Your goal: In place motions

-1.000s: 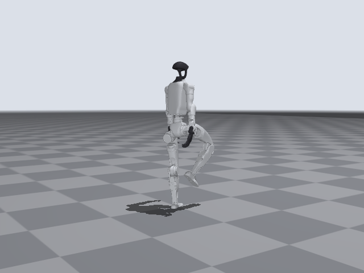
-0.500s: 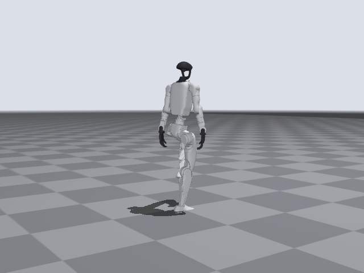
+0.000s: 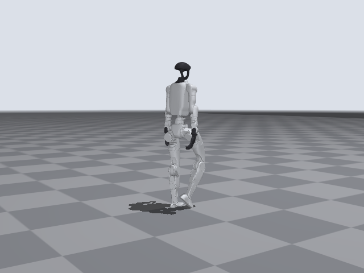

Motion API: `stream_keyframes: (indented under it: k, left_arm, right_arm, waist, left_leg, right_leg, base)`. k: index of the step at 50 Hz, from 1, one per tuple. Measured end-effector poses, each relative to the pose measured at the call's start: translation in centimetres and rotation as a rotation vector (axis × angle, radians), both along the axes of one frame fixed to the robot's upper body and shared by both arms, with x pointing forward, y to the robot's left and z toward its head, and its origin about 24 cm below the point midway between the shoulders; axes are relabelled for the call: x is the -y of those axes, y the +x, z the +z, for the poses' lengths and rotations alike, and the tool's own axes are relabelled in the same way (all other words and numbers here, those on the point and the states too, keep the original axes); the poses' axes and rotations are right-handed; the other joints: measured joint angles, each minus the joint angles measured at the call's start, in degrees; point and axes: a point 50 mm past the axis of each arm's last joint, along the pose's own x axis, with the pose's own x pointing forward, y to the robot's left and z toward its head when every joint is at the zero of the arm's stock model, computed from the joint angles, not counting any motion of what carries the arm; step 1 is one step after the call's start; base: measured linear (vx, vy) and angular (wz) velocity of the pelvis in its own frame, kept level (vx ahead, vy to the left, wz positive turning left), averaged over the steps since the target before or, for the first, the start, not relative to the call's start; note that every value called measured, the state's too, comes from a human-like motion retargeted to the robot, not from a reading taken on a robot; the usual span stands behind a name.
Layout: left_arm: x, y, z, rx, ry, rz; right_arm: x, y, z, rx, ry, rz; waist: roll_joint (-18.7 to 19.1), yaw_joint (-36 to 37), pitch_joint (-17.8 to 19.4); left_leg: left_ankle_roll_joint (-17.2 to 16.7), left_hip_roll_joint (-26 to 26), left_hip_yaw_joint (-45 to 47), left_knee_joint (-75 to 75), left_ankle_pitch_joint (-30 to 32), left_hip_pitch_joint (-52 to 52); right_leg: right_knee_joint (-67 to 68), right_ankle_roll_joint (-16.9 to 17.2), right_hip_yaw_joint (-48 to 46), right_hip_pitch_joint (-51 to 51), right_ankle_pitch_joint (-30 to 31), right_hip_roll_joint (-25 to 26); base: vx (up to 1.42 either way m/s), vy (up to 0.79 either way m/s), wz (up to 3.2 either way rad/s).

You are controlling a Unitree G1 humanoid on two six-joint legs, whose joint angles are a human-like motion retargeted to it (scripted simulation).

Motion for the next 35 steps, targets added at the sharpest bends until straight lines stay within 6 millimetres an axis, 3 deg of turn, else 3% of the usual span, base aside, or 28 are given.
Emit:
stream_keyframes:
  k: [3,5,9,14,17,20,25,27,28,29,30,31,32,33,35]
  left_arm:
    - [-1.9,4.5,0.9,0.131,0.057,-0.07]
    - [-3.2,5.9,1.5,0.17,0.103,-0.102]
    - [-3.3,6.3,1.6,0.188,0.174,-0.136]
    - [-3.0,6.6,1.6,0.196,0.134,-0.146]
    - [-2.7,5.6,1.3,0.167,0.129,-0.131]
    - [-1.7,3.3,0.6,0.107,0.097,-0.114]
    - [0.0,-1.3,-0.1,-0.02,0.031,-0.101]
    - [0.1,-3.3,-0.2,-0.075,0.012,-0.097]
    - [0.3,-4.5,-0.2,-0.108,0.001,-0.084]
    - [0.5,-6.0,-0.1,-0.15,-0.014,-0.071]
    - [0.8,-7.6,0.0,-0.197,-0.032,-0.056]
    - [1.2,-8.0,0.1,-0.231,-0.048,-0.044]
    - [1.7,-8.2,0.1,-0.255,-0.059,-0.028]
    - [2.4,-8.0,0.1,-0.26,-0.057,-0.007]
    - [2.9,-8.2,-0.1,-0.226,-0.043,0.096]
  right_arm:
    - [0.1,0.4,0.0,0.029,0.012,-0.049]
    - [-0.2,-0.1,0.1,-0.022,0.036,-0.018]
    - [-0.3,-2.5,0.3,-0.093,0.036,-0.01]
    - [-0.3,-2.7,0.3,-0.105,0.036,0.014]
    - [-0.3,-2.1,0.2,-0.092,0.036,0.025]
    - [-0.3,-1.8,0.1,-0.059,0.032,0.025]
    - [-0.4,0.1,-0.1,0.022,0.03,0.021]
    - [-0.7,1.1,-0.2,0.044,0.048,0.031]
    - [-0.9,1.3,-0.2,0.047,0.053,0.044]
    - [-1.0,1.2,-0.2,0.038,0.058,0.053]
    - [-1.0,0.9,-0.2,0.023,0.062,0.061]
    - [-1.3,1.4,-0.2,0.02,0.073,0.053]
    - [-1.6,2.1,-0.3,0.027,0.082,0.04]
    - [-1.8,3.1,-0.2,0.053,0.088,0.02]
    - [-2.1,5.4,-0.2,0.118,0.117,0.057]
  waist:
    - [1.5,-3.3,4.0]
    - [4.0,-7.5,4.8]
    - [7.9,-9.4,1.2]
    - [6.6,-9.1,0.5]
    - [4.1,-7.7,-0.6]
    - [3.2,-5.6,-2.6]
    - [-0.6,-2.9,-4.1]
    - [-3.0,-4.8,-1.2]
    - [-4.1,-3.7,-1.6]
    - [-5.7,-2.0,-2.9]
    - [-7.5,0.0,-4.5]
    - [-7.9,3.4,-5.6]
    - [-8.1,5.2,-6.3]
    - [-7.9,4.2,-6.3]
    - [-7.6,3.9,-4.9]
  left_leg:
    - [0.8,2.2,0.5,-1.1,1.1,1.2]
    - [1.0,4.4,-3.2,-0.1,1.5,-0.8]
    - [0.8,7.8,-5.0,1.5,1.8,-5.8]
    - [0.6,7.9,-3.8,1.8,1.7,-6.2]
    - [0.5,6.0,-1.2,-0.4,2.1,-4.3]
    - [0.2,5.3,0.9,-2.5,2.3,-3.0]
    - [0.7,0.9,1.9,-2.3,0.9,-1.3]
    - [1.2,-1.8,-0.2,-1.2,-0.6,2.5]
    - [1.3,-2.9,1.0,-1.3,-1.1,3.5]
    - [1.5,-4.7,2.3,-1.6,-1.5,4.2]
    - [1.6,-6.8,3.8,-1.9,-1.7,4.8]
    - [1.6,-6.7,5.8,-2.6,-1.5,3.9]
    - [1.5,-6.8,6.2,-3.1,-1.2,2.9]
    - [1.3,-7.2,3.6,-3.4,-0.5,1.9]
    - [0.8,-6.4,4.9,-4.9,-0.6,3.2]
  right_leg:
    - [23.5,-8.3,-4.0,-13.7,-6.6,-2.8]
    - [33.5,-12.2,-7.7,-22.1,-9.3,-3.8]
    - [41.6,-11.2,-8.4,-35.4,-12.9,-1.7]
    - [40.2,-13.2,-7.9,-34.6,-15.0,-3.2]
    - [34.8,-12.4,-5.6,-28.2,-15.4,-3.0]
    - [23.1,-10.7,-4.4,-17.7,-14.6,-1.0]
    - [-11.7,-5.2,3.8,6.4,-9.8,2.7]
    - [-30.5,-7.9,0.3,21.5,-19.9,2.0]
    - [-36.4,-12.5,-5.9,27.1,-25.3,0.7]
    - [-41.6,-14.1,-11.1,30.0,-24.4,-0.6]
    - [-46.6,-14.1,-15.8,31.5,-20.4,-1.8]
    - [-46.3,-9.9,-4.6,29.5,-20.0,-3.5]
    - [-46.1,-7.2,0.9,27.6,-19.4,-4.8]
    - [-46.3,-7.6,-5.4,26.1,-18.3,-5.3]
    - [-47.3,-8.9,-8.8,26.2,-17.4,-4.1]
  base:
    - [-0.25,-0.07,0.46]
    - [-0.03,-0.12,0.64]
    - [0.12,-0.15,0.51]
    - [0.02,-0.09,0.09]
    - [0.04,-0.03,-0.27]
    - [0.09,-0.01,-0.34]
    - [0.12,0.04,-0.03]
    - [0.23,0.05,0.57]
    - [0.34,0.06,-0.59]
    - [0.41,0.09,-1.31]
    - [0.21,0.09,-1.67]
    - [-0.05,0.09,-1.45]
    - [-0.34,0.07,-0.25]
    - [-0.32,0.06,0.44]
    - [-0.17,0.03,-0.33]
